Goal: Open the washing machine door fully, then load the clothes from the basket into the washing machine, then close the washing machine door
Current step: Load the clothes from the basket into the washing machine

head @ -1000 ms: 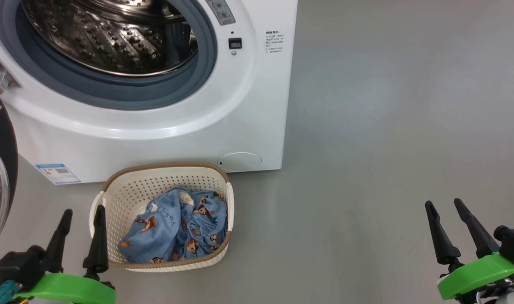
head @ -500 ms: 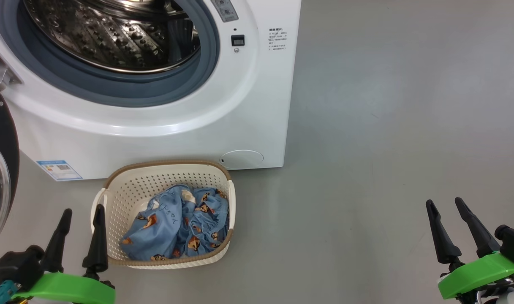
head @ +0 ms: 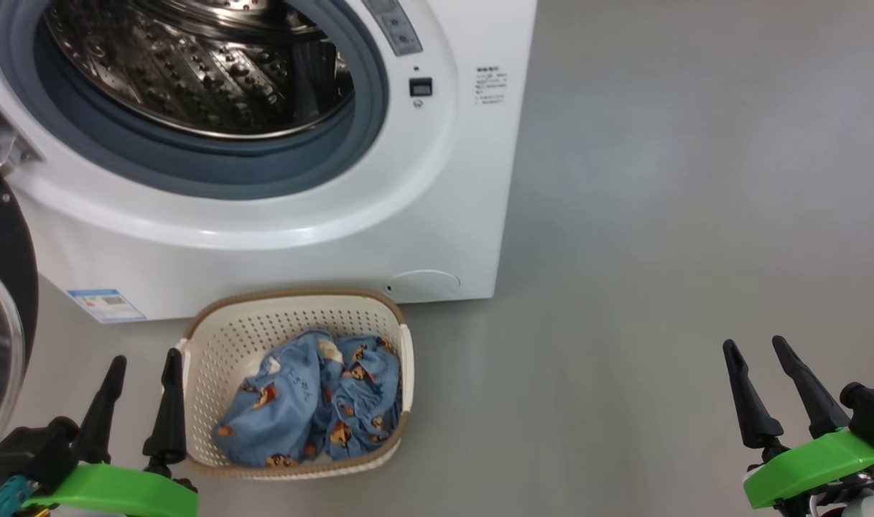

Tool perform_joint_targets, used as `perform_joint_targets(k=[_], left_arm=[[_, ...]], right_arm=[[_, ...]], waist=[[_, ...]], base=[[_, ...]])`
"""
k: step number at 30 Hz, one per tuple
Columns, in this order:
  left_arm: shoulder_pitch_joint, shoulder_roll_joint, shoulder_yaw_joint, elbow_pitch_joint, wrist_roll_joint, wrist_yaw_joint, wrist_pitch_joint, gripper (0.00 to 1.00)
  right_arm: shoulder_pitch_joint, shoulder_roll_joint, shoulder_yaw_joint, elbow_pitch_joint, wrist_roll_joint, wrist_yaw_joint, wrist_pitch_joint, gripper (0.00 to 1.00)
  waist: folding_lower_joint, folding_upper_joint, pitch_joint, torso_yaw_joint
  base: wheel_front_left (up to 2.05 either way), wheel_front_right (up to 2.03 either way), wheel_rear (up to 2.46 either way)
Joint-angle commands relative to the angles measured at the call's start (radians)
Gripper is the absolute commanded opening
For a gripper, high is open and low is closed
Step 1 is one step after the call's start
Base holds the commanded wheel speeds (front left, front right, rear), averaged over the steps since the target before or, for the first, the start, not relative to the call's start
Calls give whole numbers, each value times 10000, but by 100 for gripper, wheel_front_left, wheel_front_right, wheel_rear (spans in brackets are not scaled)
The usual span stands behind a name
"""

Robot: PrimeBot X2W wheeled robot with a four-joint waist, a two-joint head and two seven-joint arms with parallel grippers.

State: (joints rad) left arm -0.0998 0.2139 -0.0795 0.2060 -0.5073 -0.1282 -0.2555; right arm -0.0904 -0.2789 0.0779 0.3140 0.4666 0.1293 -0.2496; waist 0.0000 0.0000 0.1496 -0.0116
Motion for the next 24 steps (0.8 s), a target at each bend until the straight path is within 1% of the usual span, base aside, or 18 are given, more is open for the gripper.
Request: perform_joint_targets(k=[1,6,11,24], left_arm=[[-216,373,324,-236,9,-25,-63,100],[-257,384,318,-230,57,-25,-63,100],[-271,327,388,-232,46,-25,-63,100],[-250,196,301,-30,119,-25,-63,100]], right_arm=[[-63,-125,216,-259,-78,14,-122,100],[-75,-125,242,-259,-67,14,-122,100],[-78,-128,267,-265,-49,14,-122,100],[-124,-118,292,-308,-73,14,-122,100]], waist=[[0,0,12,-1],[0,0,50,3],[0,0,75,8],[0,0,152,70]], base=[[104,-175,71],[113,-164,51],[91,-94,3],[9,-9,0]])
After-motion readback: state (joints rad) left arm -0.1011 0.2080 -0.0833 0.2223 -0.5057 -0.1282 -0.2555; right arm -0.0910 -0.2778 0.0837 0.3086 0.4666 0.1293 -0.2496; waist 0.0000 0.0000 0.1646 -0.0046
